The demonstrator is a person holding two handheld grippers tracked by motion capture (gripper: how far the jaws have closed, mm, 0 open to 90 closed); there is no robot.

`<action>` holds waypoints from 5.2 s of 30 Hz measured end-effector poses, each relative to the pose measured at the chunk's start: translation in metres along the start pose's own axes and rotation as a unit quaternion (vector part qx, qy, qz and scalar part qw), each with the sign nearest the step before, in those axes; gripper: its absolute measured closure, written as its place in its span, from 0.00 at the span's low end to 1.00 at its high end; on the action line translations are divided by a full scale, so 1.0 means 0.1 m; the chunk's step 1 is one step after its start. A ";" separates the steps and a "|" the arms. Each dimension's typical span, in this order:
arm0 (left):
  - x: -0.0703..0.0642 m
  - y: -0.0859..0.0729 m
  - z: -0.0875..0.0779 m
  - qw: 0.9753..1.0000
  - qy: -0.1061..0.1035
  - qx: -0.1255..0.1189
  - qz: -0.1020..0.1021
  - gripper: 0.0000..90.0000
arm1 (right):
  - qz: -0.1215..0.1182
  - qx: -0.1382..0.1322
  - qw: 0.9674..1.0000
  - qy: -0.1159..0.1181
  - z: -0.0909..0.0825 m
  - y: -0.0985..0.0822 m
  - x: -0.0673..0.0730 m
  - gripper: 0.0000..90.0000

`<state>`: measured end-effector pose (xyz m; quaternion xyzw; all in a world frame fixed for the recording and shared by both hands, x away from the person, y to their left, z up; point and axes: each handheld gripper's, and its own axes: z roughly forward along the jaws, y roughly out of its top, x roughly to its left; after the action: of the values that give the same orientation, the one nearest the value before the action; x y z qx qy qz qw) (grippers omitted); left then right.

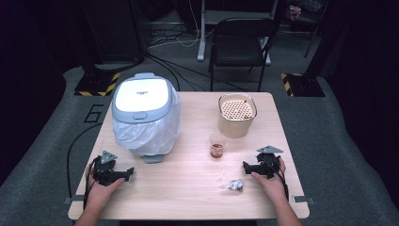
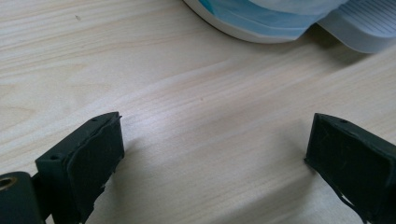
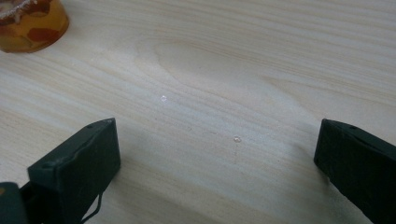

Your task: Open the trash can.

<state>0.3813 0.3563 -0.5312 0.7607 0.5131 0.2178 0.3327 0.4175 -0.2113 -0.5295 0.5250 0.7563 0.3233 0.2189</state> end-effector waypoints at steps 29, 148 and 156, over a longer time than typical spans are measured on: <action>-0.13 -0.01 -0.03 0.999 -0.025 -0.021 0.018 0.24 | -0.005 0.001 1.000 0.005 -0.01 -0.01 -0.01 0.00; -1.12 0.32 0.31 0.981 -0.041 -0.054 0.182 0.42 | -0.032 -0.044 0.997 0.059 -0.41 0.09 0.18 0.34; -1.12 0.32 0.32 0.981 -0.043 -0.056 0.182 0.42 | -0.067 -0.041 0.993 0.093 -0.57 0.12 0.38 0.35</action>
<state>0.3803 0.2354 -0.5284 0.8300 0.3385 0.2706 0.3512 0.3738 -0.1875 -0.4814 0.4318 0.7929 0.3860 0.1896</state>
